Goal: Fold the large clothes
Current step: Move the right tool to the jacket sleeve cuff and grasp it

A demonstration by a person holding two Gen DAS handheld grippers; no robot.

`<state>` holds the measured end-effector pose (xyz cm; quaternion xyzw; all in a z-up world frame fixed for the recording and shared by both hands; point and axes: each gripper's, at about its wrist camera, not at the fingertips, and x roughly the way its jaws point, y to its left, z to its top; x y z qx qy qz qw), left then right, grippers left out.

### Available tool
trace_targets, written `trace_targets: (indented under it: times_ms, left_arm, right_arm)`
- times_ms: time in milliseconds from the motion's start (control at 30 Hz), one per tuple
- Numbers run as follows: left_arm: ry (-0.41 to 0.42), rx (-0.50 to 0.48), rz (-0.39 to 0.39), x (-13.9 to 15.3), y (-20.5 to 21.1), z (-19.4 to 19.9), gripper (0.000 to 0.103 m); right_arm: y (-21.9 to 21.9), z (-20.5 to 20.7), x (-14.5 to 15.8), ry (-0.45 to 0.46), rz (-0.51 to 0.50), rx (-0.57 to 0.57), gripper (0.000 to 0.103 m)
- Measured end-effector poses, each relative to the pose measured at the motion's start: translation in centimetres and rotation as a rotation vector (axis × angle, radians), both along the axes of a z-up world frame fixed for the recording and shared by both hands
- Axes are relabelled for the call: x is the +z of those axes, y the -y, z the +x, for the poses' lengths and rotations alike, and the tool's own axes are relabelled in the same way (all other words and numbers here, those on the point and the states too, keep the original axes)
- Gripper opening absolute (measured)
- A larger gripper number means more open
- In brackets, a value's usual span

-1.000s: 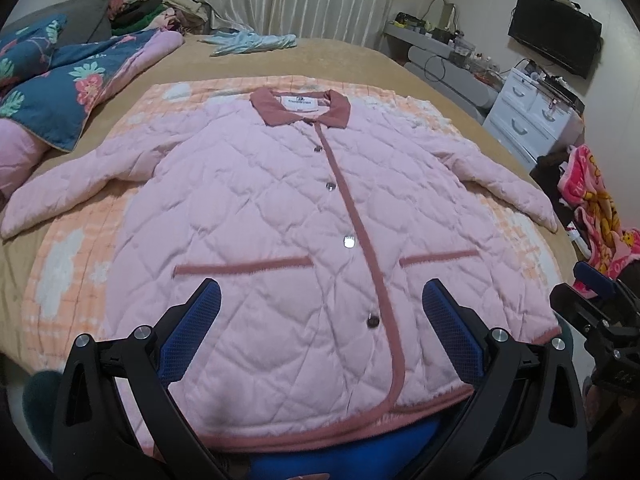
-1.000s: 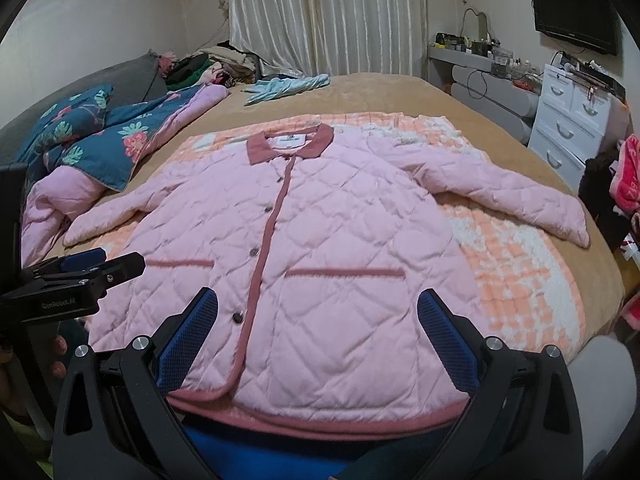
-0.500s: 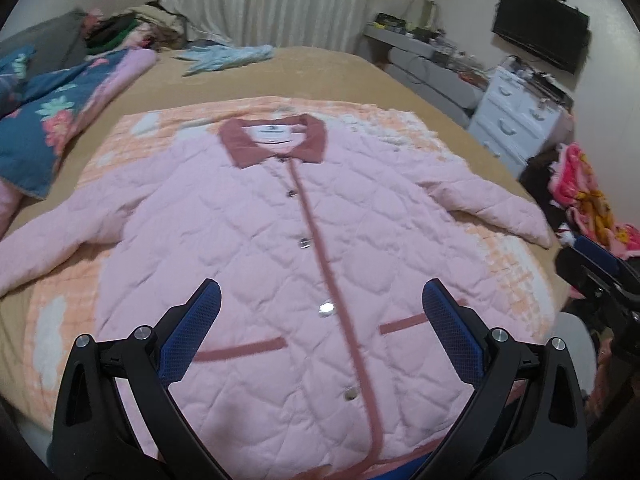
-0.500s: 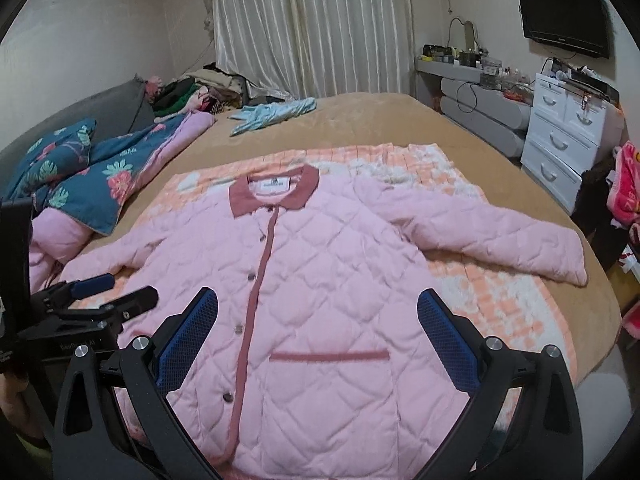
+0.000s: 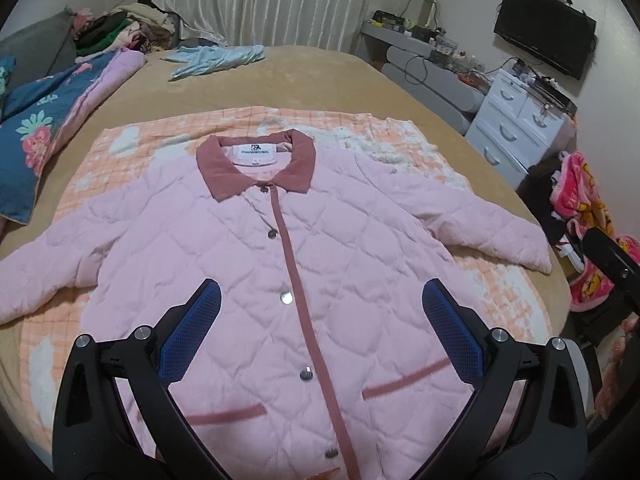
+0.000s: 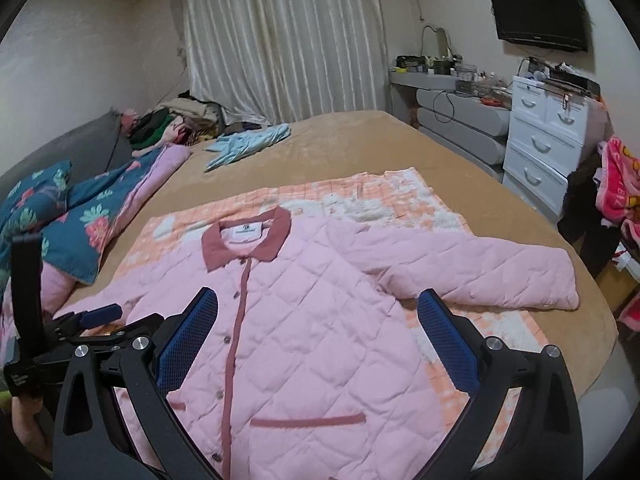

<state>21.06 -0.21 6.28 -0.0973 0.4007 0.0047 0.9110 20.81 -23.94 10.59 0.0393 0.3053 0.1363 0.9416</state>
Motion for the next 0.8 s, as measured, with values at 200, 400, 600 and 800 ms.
trace_targets:
  times_ms: [200,400,600,800]
  left_arm:
    - [-0.008,0.021,-0.010,0.2,0.1,2.5,0.095]
    - [-0.007,0.004,0.004,0.4,1.1,4.5,0.095]
    - [-0.004,-0.011,0.000,0.1,2.5,6.4,0.095]
    - [0.006,-0.017,0.024,-0.5,4.0,8.3,0.095]
  right_arm:
    - [1.8,3.2,0.0,-0.009,0.037,-0.054,0.099]
    - [3.4,5.3,0.0,-0.009,0.069,-0.096,0.099]
    - [5.2,7.1,-0.3,-0.006,0.112,-0.151,0.099]
    - [7.3,9.2,-1.1,-0.015,0.157,-0.215,0.099]
